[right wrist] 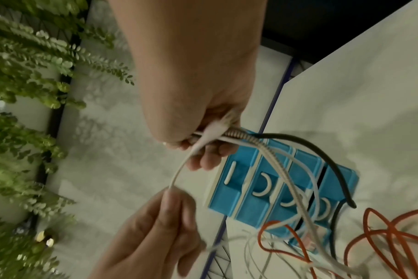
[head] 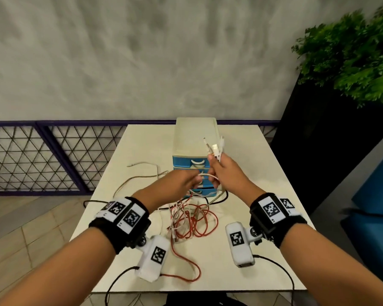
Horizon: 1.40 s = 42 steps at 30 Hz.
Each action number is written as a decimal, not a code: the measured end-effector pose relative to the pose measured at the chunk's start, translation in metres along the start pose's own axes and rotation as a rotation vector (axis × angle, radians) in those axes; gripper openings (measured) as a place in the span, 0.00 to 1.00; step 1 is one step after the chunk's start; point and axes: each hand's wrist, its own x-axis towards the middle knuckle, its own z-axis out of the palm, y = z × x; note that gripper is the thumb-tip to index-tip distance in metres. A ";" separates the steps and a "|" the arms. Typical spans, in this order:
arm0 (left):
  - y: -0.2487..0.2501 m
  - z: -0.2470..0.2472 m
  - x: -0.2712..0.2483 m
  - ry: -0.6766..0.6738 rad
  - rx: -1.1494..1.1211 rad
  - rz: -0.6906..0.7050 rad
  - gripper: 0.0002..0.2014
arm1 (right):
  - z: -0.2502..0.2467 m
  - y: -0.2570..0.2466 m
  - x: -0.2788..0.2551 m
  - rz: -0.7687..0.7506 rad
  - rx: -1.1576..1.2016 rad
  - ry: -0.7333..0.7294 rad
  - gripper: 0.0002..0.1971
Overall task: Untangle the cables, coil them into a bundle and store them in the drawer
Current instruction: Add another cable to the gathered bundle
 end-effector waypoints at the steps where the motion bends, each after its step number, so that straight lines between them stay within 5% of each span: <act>1: -0.004 -0.006 -0.001 0.040 -0.046 -0.012 0.13 | -0.007 0.000 0.001 0.011 0.072 0.043 0.11; 7: -0.039 -0.033 0.000 0.433 -0.453 -0.170 0.18 | -0.030 -0.001 0.002 0.068 0.434 0.112 0.15; 13: -0.011 -0.011 0.009 0.254 -0.423 -0.055 0.15 | 0.004 -0.012 -0.002 0.096 0.655 -0.038 0.16; 16: 0.004 0.006 0.010 0.121 -0.330 -0.030 0.12 | 0.014 -0.017 0.002 0.110 0.686 -0.030 0.16; 20: 0.002 0.010 0.004 -0.017 -0.487 -0.028 0.14 | 0.009 -0.019 0.003 0.142 0.727 0.052 0.12; 24: -0.025 0.006 -0.001 0.141 -0.660 -0.200 0.14 | -0.005 -0.008 0.002 0.139 0.540 0.101 0.12; 29: -0.078 0.021 -0.003 0.373 -0.252 -0.478 0.10 | -0.019 0.002 0.002 0.156 0.429 0.098 0.14; 31: -0.095 0.032 -0.005 0.295 -0.085 -0.573 0.10 | -0.020 0.003 0.002 0.168 0.419 0.085 0.15; 35: -0.111 0.058 -0.004 -0.069 0.028 -0.679 0.10 | -0.018 0.005 -0.001 0.169 0.404 0.046 0.16; 42: -0.096 0.095 -0.007 -0.163 0.108 -0.346 0.12 | -0.017 0.005 -0.006 0.154 0.367 0.044 0.17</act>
